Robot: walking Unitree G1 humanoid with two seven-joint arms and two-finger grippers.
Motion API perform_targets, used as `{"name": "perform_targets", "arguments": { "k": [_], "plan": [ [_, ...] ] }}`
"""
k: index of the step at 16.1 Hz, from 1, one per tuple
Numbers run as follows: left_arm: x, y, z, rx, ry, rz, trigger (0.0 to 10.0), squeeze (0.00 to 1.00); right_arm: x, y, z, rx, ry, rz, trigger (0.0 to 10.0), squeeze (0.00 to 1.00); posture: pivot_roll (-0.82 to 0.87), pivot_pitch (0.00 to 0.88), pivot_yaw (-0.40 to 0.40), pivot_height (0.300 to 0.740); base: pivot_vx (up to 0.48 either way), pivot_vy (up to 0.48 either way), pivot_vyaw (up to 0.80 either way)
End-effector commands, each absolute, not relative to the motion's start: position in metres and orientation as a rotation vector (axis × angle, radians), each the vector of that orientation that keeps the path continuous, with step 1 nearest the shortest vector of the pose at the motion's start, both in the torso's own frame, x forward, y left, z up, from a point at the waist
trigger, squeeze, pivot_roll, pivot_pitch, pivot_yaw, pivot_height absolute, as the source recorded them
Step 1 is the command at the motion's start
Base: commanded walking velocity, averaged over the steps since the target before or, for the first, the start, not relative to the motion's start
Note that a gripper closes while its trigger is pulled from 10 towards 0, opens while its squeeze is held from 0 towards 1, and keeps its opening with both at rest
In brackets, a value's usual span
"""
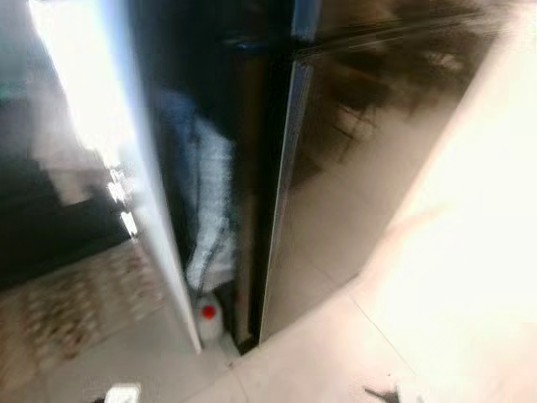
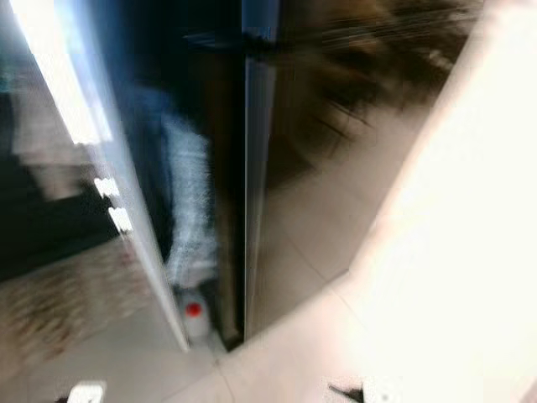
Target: Restocking fridge
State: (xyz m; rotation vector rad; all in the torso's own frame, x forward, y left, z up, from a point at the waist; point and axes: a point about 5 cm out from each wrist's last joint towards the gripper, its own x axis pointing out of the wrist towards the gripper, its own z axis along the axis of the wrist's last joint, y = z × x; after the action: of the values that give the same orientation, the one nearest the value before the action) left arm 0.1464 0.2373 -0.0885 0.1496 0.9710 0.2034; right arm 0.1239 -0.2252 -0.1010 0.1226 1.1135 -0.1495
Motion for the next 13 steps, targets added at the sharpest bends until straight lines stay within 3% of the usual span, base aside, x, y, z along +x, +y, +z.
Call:
{"name": "perform_targets", "arguments": {
  "k": [1,8,13],
  "plan": [
    [0.141,0.240,-0.090,0.150,0.991,0.214,10.0,0.00,0.128,-0.223,-0.100,0.133,1.099,-0.147,10.0,0.00,0.06,0.000,-0.045,0.740,0.000,0.000,-0.80],
    [0.131,0.248,-0.092,0.140,1.012,0.232,10.0,0.00,0.129,-0.225,-0.099,0.126,1.097,-0.144,10.0,0.00,0.07,0.000,-0.054,0.740,0.000,0.000,-0.80],
    [0.138,0.241,-0.091,0.132,0.993,0.224,10.0,0.00,0.130,-0.225,-0.099,0.152,1.084,-0.158,10.0,0.00,0.06,0.000,-0.056,0.740,0.000,0.000,0.00]
  ]
}}
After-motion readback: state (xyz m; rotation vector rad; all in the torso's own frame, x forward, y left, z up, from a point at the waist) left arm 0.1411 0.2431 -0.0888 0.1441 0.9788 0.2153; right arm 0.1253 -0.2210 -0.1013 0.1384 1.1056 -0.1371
